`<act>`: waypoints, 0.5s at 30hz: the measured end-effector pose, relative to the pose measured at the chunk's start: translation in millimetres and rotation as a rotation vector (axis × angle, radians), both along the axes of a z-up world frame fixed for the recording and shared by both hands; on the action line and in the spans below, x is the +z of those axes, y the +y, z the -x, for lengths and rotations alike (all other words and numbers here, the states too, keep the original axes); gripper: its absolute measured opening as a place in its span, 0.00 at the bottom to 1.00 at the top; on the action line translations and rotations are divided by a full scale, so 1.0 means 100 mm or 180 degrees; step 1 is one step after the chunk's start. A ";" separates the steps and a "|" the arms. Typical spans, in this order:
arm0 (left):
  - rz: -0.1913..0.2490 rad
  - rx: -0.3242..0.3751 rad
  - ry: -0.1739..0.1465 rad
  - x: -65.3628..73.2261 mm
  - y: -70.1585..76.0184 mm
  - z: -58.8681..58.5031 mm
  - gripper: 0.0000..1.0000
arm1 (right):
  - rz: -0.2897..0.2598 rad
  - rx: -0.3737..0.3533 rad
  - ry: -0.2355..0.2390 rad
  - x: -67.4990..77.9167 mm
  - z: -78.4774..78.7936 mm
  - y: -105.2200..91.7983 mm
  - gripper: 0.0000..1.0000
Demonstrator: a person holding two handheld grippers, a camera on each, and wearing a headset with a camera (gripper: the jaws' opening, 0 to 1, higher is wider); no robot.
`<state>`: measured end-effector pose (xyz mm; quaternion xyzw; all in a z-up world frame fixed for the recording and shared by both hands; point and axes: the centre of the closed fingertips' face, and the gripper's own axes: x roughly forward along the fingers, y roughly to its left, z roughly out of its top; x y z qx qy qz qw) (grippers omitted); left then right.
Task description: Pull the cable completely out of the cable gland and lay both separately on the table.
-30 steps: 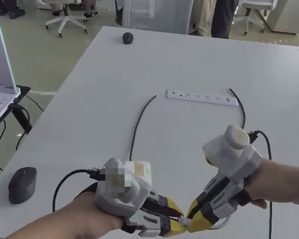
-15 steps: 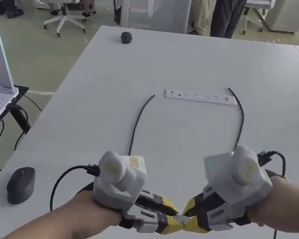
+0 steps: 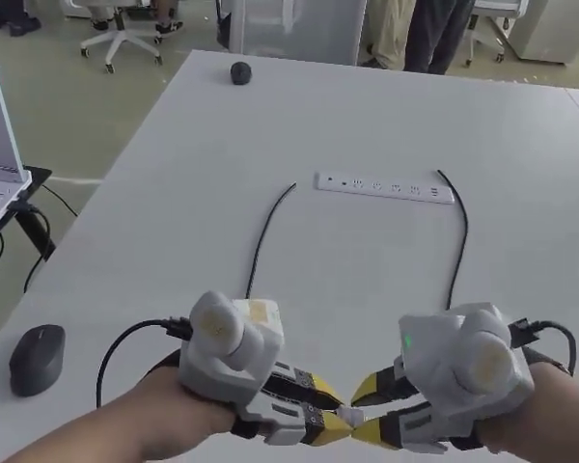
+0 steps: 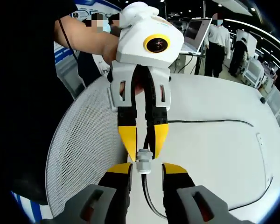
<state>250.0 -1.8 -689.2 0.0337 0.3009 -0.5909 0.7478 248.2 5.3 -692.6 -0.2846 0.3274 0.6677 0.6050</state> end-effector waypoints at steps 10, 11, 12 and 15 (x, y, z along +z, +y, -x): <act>-0.0066 -0.0281 -0.0600 0.05 -0.04 0.09 0.15 | -0.0178 -0.0178 0.1334 0.06 0.05 -0.08 0.21; -0.0069 -0.0313 -0.0651 0.07 -0.05 0.10 0.15 | -0.0201 -0.0182 0.1399 0.07 0.04 -0.08 0.21; -0.0084 -0.0334 -0.0693 0.08 -0.05 0.10 0.15 | -0.0199 -0.0190 0.1542 0.07 0.05 -0.08 0.22; -0.0109 -0.0375 -0.0757 0.09 -0.06 0.11 0.15 | -0.0179 -0.0129 0.1860 0.08 0.12 -0.08 0.23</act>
